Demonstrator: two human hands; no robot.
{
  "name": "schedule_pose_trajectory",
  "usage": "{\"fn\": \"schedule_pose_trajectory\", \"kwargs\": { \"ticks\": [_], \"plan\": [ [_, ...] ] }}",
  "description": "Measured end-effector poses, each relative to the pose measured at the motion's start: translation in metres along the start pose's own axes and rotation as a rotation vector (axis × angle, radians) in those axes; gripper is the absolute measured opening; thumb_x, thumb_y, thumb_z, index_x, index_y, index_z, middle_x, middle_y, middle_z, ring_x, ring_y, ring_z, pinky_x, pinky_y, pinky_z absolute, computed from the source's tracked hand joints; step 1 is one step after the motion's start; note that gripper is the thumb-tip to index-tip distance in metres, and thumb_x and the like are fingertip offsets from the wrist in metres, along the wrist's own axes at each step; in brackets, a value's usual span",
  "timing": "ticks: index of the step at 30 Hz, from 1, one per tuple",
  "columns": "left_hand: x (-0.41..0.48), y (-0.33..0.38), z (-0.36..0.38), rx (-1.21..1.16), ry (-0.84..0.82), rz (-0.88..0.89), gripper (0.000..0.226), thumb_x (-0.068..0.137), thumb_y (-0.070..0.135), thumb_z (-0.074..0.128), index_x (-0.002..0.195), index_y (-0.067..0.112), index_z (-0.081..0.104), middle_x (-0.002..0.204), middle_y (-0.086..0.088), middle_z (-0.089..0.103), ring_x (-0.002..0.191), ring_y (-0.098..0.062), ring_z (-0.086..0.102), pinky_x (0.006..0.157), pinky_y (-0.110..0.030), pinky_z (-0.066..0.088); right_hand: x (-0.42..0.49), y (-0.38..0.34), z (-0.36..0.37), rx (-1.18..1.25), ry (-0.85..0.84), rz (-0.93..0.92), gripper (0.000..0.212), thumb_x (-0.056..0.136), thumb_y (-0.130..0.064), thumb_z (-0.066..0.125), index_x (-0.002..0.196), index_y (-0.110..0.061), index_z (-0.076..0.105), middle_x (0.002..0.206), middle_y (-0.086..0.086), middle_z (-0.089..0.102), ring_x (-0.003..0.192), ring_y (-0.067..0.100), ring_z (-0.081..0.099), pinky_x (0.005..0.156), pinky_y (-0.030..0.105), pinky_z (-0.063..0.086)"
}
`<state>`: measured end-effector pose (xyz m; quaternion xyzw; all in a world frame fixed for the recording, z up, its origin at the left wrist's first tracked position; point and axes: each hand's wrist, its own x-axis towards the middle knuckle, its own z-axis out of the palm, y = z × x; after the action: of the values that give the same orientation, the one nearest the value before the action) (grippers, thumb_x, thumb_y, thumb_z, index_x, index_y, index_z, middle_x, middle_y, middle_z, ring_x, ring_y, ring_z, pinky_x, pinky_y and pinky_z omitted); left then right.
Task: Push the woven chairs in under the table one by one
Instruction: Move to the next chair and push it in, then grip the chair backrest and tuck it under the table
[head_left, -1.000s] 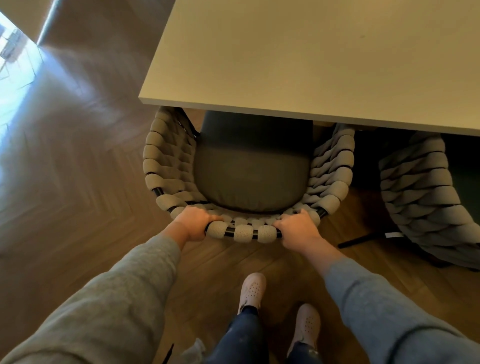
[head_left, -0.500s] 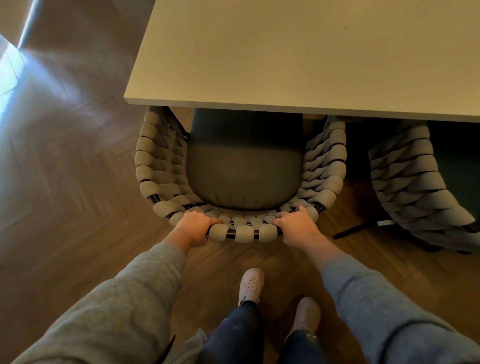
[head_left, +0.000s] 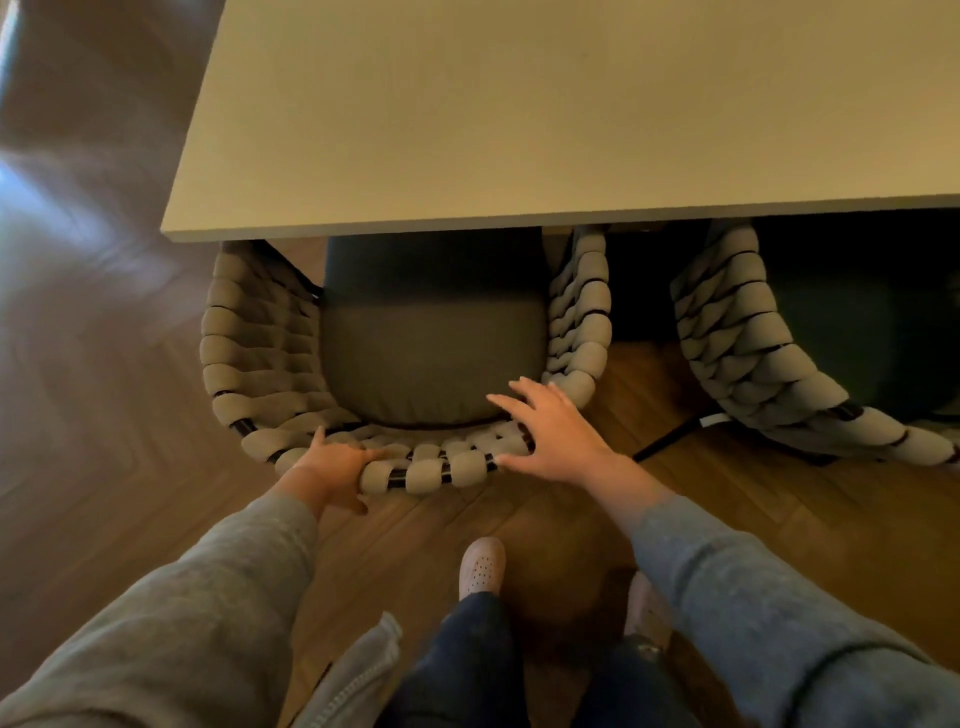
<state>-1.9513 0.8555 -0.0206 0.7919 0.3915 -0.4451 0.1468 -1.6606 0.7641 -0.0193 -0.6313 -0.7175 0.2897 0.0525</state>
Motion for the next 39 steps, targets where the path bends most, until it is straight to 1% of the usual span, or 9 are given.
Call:
{"fn": "schedule_pose_trajectory", "kwargs": {
  "ticks": [4,7,13,19,23,26,29,32,39],
  "plan": [
    [0.006,0.045,-0.026,-0.204,0.139,0.095,0.111,0.071,0.079,0.055,0.153,0.036,-0.006,0.157,-0.004,0.026,0.145,-0.022,0.021,0.119,-0.051,0.000,-0.043,0.060,-0.036,0.019,0.171,0.094,0.076,0.087,-0.058,0.058,0.150,-0.032,0.025,0.158,0.004,0.024,0.148,0.020,0.011,0.121,0.043,0.006],
    [0.014,0.113,-0.060,-0.276,0.394,0.233,0.112,0.063,0.096,0.023,0.152,0.034,-0.003,0.161,-0.007,0.013,0.148,-0.022,0.009,0.119,-0.045,-0.003,-0.084,0.123,-0.063,0.030,0.260,0.195,0.073,0.089,-0.055,0.057,0.150,-0.030,0.028,0.159,0.003,0.021,0.148,0.020,0.010,0.121,0.044,0.008],
    [0.034,0.320,-0.124,-0.263,0.746,0.353,0.089,0.087,0.066,0.049,0.154,0.021,0.013,0.161,-0.013,0.000,0.149,-0.027,-0.005,0.119,-0.042,-0.008,-0.192,0.267,-0.109,0.046,0.160,0.246,0.080,0.087,-0.059,0.057,0.152,-0.028,0.023,0.161,0.003,0.016,0.148,0.022,0.008,0.121,0.042,0.004],
    [0.062,0.509,-0.177,-0.004,0.619,0.439,0.098,0.084,0.064,0.053,0.154,0.020,0.002,0.162,-0.010,-0.004,0.148,-0.026,-0.011,0.116,-0.047,-0.014,-0.309,0.410,-0.145,-0.114,-0.135,0.362,0.102,0.077,-0.074,0.057,0.155,-0.028,0.008,0.162,0.002,0.009,0.149,0.020,0.003,0.121,0.041,0.002],
    [0.083,0.586,-0.205,0.139,0.522,0.432,0.085,0.087,0.054,0.056,0.154,0.020,0.014,0.158,-0.009,0.023,0.148,-0.029,0.005,0.118,-0.055,-0.006,-0.358,0.477,-0.163,-0.234,-0.329,0.381,0.107,0.075,-0.072,0.061,0.155,-0.028,0.006,0.161,0.002,0.013,0.148,0.022,0.008,0.121,0.045,0.002],
    [0.093,0.618,-0.224,0.164,0.450,0.369,0.062,0.090,0.039,0.058,0.145,0.021,0.036,0.143,-0.008,0.045,0.141,-0.032,0.029,0.118,-0.054,0.013,-0.372,0.511,-0.168,-0.334,-0.308,0.338,0.089,0.084,-0.045,0.068,0.153,-0.033,0.014,0.157,-0.001,0.026,0.146,0.022,0.017,0.120,0.050,0.001],
    [0.095,0.628,-0.234,0.116,0.421,0.279,0.038,0.090,0.031,0.056,0.128,0.027,0.049,0.118,0.000,0.063,0.112,-0.023,0.057,0.103,-0.044,0.036,-0.375,0.538,-0.177,-0.406,-0.249,0.390,0.071,0.088,-0.021,0.064,0.149,-0.033,0.029,0.150,-0.002,0.040,0.139,0.020,0.033,0.120,0.044,0.012],
    [0.092,0.633,-0.237,0.140,0.410,0.263,0.030,0.092,0.031,0.054,0.122,0.027,0.052,0.109,0.002,0.064,0.104,-0.022,0.060,0.099,-0.042,0.036,-0.376,0.548,-0.176,-0.502,-0.248,0.371,0.050,0.089,-0.021,0.061,0.135,-0.035,0.048,0.138,-0.006,0.053,0.126,0.018,0.046,0.113,0.038,0.027],
    [0.071,0.634,-0.206,0.132,0.362,0.250,0.024,0.093,0.030,0.051,0.116,0.025,0.053,0.104,0.001,0.064,0.100,-0.022,0.061,0.100,-0.045,0.036,-0.387,0.530,-0.158,-0.521,-0.261,0.355,0.041,0.090,-0.024,0.061,0.128,-0.036,0.055,0.132,-0.005,0.054,0.124,0.019,0.048,0.115,0.042,0.021]
  ]
}}
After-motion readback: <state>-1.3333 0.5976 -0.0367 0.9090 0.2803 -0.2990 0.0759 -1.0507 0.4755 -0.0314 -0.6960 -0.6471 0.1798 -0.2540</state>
